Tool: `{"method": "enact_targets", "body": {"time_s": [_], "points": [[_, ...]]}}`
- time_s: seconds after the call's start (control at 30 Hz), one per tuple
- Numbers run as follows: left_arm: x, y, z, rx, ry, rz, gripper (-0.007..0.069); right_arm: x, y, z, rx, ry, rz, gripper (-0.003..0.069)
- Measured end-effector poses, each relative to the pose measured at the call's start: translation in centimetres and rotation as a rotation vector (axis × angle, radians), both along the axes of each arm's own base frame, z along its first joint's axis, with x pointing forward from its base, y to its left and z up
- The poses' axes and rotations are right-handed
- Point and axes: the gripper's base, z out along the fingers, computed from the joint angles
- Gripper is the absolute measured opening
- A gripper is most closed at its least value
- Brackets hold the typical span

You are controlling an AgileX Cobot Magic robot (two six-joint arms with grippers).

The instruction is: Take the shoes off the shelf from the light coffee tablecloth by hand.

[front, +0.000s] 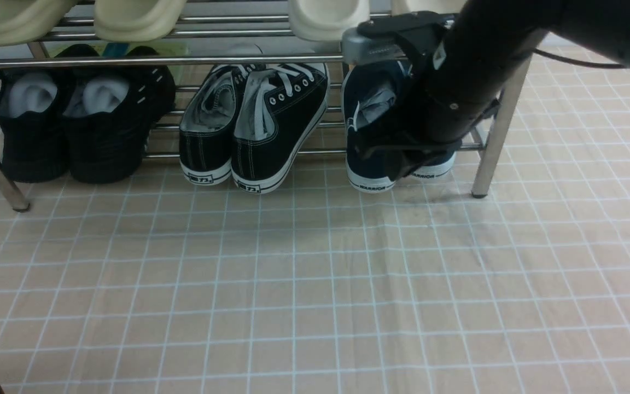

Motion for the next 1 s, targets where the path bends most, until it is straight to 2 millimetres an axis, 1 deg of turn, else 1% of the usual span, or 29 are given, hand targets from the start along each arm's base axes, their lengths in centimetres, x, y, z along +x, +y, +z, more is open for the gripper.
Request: {"method": "enact_targets", "body": {"time_s": [0.03, 0.07, 0.1, 0.13, 0.17, 0.2, 0.27, 0.37, 0.4, 0.43, 0.57, 0.63, 0.77, 0.8, 0.87, 1.0], "points": [[0.0, 0.0, 0.0, 0.0, 0.0, 0.0, 0.024, 0.7, 0.3, -0.1, 0.003, -0.019, -0.005, 0.0147], [0.0, 0.0, 0.0, 0.0, 0.0, 0.0, 0.024, 0.8, 0.4, -0.1, 0.004, -0.022, -0.005, 0.0157], [0.0, 0.0, 0.0, 0.0, 0.0, 0.0, 0.024, 1.7, 0.8, -0.4, 0.007, -0.055, -0.009, 0.0201], [0.0, 0.0, 0.0, 0.0, 0.0, 0.0, 0.024, 2.1, 1.0, -0.6, 0.008, -0.07, -0.011, 0.0232], [0.0, 0.0, 0.0, 0.0, 0.0, 0.0, 0.024, 2.2, 1.0, -0.6, 0.008, -0.074, -0.011, 0.0232], [0.0, 0.0, 0.0, 0.0, 0.0, 0.0, 0.024, 2.8, 1.3, -1.1, 0.008, -0.098, -0.014, 0.0281], [0.0, 0.0, 0.0, 0.0, 0.0, 0.0, 0.024, 3.5, 1.7, -1.7, 0.022, -0.129, -0.017, 0.034], [0.0, 0.0, 0.0, 0.0, 0.0, 0.0, 0.024, 4.3, 2.0, -2.2, 0.032, -0.181, -0.021, 0.0392], [0.0, 0.0, 0.0, 0.0, 0.0, 0.0, 0.024, 4.3, 2.0, -2.2, 0.033, -0.186, -0.022, 0.0395], [0.0, 0.0, 0.0, 0.0, 0.0, 0.0, 0.024, 4.7, 2.1, -2.4, 0.029, -0.218, -0.021, 0.0413], [0.0, 0.0, 0.0, 0.0, 0.0, 0.0, 0.024, 5.4, 2.1, -2.9, 0.005, -0.266, -0.016, 0.0424], [0.0, 0.0, 0.0, 0.0, 0.0, 0.0, 0.024, 5.7, 2.3, -3.4, 0.0, -0.27, -0.015, 0.0426], [0.0, 0.0, 0.0, 0.0, 0.0, 0.0, 0.024, 6.4, 2.7, -4.9, -0.002, -0.267, -0.013, 0.0427], [0.0, 0.0, 0.0, 0.0, 0.0, 0.0, 0.024, 6.4, 2.8, -5.1, -0.003, -0.266, -0.013, 0.0427], [0.0, 0.0, 0.0, 0.0, 0.0, 0.0, 0.024, 6.9, 3.0, -6.2, -0.009, -0.266, -0.011, 0.0427], [0.0, 0.0, 0.0, 0.0, 0.0, 0.0, 0.024, 7.5, 3.3, -7.8, -0.024, -0.262, -0.006, 0.0419]]}}
